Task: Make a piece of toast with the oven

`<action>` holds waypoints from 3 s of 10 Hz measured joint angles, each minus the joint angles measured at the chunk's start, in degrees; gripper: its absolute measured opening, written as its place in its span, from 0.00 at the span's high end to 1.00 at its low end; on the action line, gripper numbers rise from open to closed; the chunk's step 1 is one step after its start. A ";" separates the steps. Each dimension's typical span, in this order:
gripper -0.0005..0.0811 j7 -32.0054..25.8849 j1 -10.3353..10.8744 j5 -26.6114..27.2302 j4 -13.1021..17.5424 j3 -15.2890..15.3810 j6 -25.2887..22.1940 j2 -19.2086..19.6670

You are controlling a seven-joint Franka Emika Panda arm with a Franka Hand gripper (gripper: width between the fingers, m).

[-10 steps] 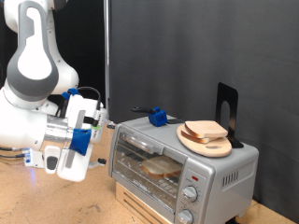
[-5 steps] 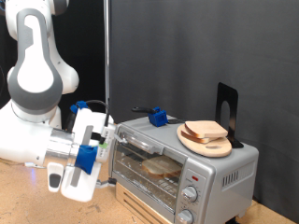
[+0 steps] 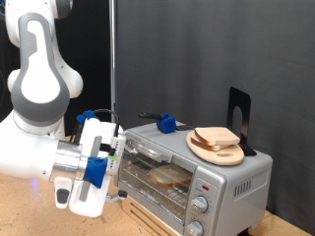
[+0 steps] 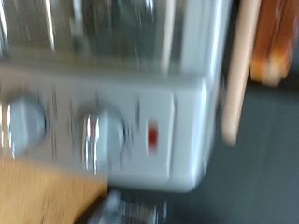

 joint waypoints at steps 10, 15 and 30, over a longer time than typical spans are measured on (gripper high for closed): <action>0.00 11.32 3.58 -12.75 14.21 -0.13 -0.49 14.52; 0.00 12.82 4.28 -8.83 16.31 0.62 1.77 17.77; 0.00 5.21 7.40 -4.70 28.42 3.16 6.03 28.38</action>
